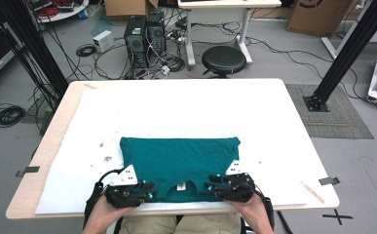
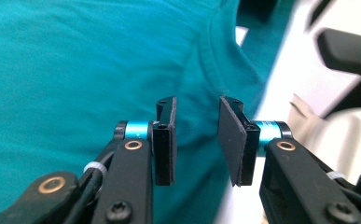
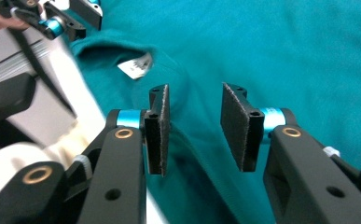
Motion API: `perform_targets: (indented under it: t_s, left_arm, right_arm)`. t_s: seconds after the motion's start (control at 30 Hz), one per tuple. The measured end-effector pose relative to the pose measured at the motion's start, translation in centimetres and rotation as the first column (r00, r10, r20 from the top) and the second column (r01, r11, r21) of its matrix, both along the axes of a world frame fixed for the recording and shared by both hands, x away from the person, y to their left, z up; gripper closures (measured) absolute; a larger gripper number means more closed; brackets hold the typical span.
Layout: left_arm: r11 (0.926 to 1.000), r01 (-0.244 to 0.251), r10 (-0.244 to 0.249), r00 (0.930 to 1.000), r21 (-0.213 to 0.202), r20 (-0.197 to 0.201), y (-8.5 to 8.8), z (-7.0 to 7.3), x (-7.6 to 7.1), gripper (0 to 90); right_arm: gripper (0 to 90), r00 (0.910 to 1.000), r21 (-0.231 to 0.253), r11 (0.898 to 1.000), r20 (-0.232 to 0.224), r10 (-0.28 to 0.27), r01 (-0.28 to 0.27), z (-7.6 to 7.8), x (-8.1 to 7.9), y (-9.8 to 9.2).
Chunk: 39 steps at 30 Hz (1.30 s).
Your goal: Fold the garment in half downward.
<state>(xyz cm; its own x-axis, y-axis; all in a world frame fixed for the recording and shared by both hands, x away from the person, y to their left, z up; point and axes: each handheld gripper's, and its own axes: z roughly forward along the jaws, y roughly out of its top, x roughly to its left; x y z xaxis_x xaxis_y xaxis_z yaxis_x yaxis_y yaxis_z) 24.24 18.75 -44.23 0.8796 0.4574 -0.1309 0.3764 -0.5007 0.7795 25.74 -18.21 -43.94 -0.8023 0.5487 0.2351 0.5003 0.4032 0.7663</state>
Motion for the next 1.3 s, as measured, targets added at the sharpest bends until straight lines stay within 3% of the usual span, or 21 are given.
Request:
perform_targets:
  t_s: [0.1,0.2,0.33,0.5,0.67,0.8,0.9,0.97,1.03,1.13,1.2,1.3]
  left_arm:
    - [0.9992,0.014,-0.014,0.9999,-0.038,0.009,0.5,0.5,-0.4,67.1]
    - [0.9965,-0.052,0.055,0.9974,-0.066,0.046,1.1,0.9,-0.2,65.5]
    - [0.9805,-0.193,0.196,0.9755,-0.037,0.101,1.6,0.8,0.6,62.1]
    - [0.9658,-0.257,0.259,0.9595,-0.031,0.110,2.2,0.6,1.2,59.2]
    - [0.9636,-0.267,0.266,0.9581,-0.008,0.106,2.8,0.3,0.9,56.6]
    - [0.9632,-0.269,0.268,0.9575,-0.005,0.107,3.6,0.1,0.3,56.6]
    - [0.9509,-0.309,0.309,0.9432,-0.022,0.122,4.5,0.4,-0.1,56.7]
    - [0.9385,-0.342,0.345,0.9309,-0.046,0.119,5.2,0.5,-0.2,57.0]
    - [0.9318,-0.357,0.362,0.9258,-0.066,0.108,5.9,0.7,-0.3,57.0]
    - [0.9298,-0.357,0.365,0.9269,-0.089,0.090,6.7,0.7,-0.6,57.0]
    - [0.9312,-0.356,0.362,0.9274,-0.077,0.093,6.6,0.6,-0.7,57.1]
    - [0.9432,-0.328,0.332,0.9400,-0.052,0.081,6.2,0.3,-0.8,58.3]
  right_arm:
    - [64.7,0.9998,0.036,0.999,-0.018,0.005,-0.004,0.2,-0.7,-1.4]
    - [62.5,0.9990,0.081,0.996,0.010,-0.044,0.043,0.9,-0.9,-2.3]
    - [55.5,0.9916,0.071,0.991,0.051,-0.119,0.115,1.4,-0.2,-1.5]
    - [48.7,0.9855,0.000,0.989,0.080,-0.150,0.150,1.0,0.8,1.4]
    - [48.0,0.9957,-0.067,0.995,0.062,-0.069,0.073,-0.1,0.7,3.3]
    - [52.6,0.9985,-0.135,0.991,0.053,-0.017,0.024,-0.8,-0.4,3.1]
    - [53.5,0.9982,-0.146,0.989,0.059,-0.004,0.013,-1.0,-0.8,2.4]
    - [51.8,0.9985,-0.132,0.991,0.054,-0.010,0.017,-0.7,-1.0,1.8]
    - [50.8,0.9974,-0.101,0.994,0.064,-0.034,0.041,-0.3,-1.1,1.0]
    - [49.9,0.9896,-0.067,0.991,0.097,-0.107,0.113,0.4,-1.1,-0.5]
    - [49.9,0.9828,-0.053,0.986,0.109,-0.149,0.156,0.5,-0.9,-1.3]
    - [50.1,0.9735,-0.055,0.977,0.110,-0.201,0.207,0.3,-0.7,-2.3]
